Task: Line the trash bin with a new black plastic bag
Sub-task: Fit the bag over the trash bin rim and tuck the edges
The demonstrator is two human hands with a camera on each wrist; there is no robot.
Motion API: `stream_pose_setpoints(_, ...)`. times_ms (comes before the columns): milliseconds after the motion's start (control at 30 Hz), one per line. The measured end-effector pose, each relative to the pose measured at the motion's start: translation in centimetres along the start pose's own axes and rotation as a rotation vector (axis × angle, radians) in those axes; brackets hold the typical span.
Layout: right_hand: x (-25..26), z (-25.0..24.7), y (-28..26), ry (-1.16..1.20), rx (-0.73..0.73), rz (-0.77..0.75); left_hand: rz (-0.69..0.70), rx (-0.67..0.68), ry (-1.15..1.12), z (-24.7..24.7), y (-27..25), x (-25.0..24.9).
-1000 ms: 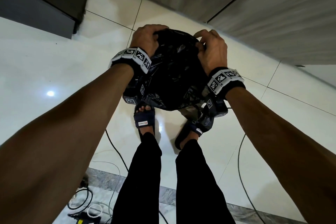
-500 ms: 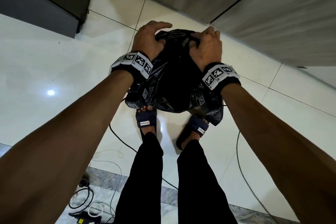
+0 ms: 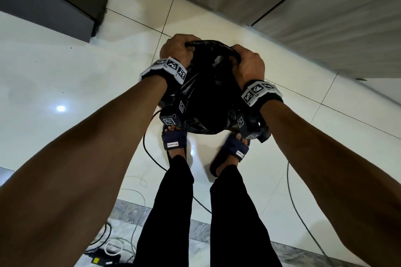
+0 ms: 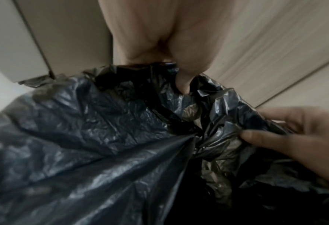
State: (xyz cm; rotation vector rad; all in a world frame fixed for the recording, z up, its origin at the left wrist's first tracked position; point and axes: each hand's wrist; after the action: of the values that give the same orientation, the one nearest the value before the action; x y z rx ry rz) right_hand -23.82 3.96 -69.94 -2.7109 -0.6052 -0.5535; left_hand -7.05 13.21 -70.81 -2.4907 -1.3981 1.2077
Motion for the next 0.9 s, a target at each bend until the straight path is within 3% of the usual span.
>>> stream_pose_setpoints(233,-1.7,-0.6,-0.6,-0.008,-0.1,-0.049,-0.204,-0.129,-0.164,-0.5,-0.9,2.2)
stream_pose_setpoints(367,-2.1,-0.4,-0.7,0.013,-0.068,-0.007,-0.246,-0.166,-0.157,-0.2,-2.5,2.4)
stream_pose_setpoints(433,-2.2,-0.4,-0.3,-0.019,-0.037,-0.039,-0.166,-0.154,-0.084,-0.5,-2.8,1.7)
stream_pose_setpoints(533,-2.4,-1.1,0.5,-0.074,-0.098,-0.084,0.089,-0.1,0.025,-0.7,-2.5,-0.2)
stream_pose_setpoints(633,-2.1,-1.6,1.5,-0.045,-0.236,0.026,0.272,-0.067,0.098,-0.5,-2.0,-2.2)
stream_pose_setpoints(767,-1.2,-1.4,1.7,0.128,-0.308,0.249,0.345,-0.114,0.078,0.1,-1.9,-3.1)
stream_pose_setpoints(900,-0.1,-0.6,-0.3,0.286,-0.239,0.191,0.346,-0.066,0.059,0.4,-1.6,-2.4)
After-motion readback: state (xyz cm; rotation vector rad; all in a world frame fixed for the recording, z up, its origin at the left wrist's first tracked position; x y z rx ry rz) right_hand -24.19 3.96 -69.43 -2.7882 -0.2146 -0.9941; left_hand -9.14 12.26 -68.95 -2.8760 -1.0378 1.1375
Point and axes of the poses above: each hand's wrist, its own y-axis towards the middle knuckle, its own z-axis out of the palm, x = y × z, and after that the axes turned 14 degrees about -x, right-handed
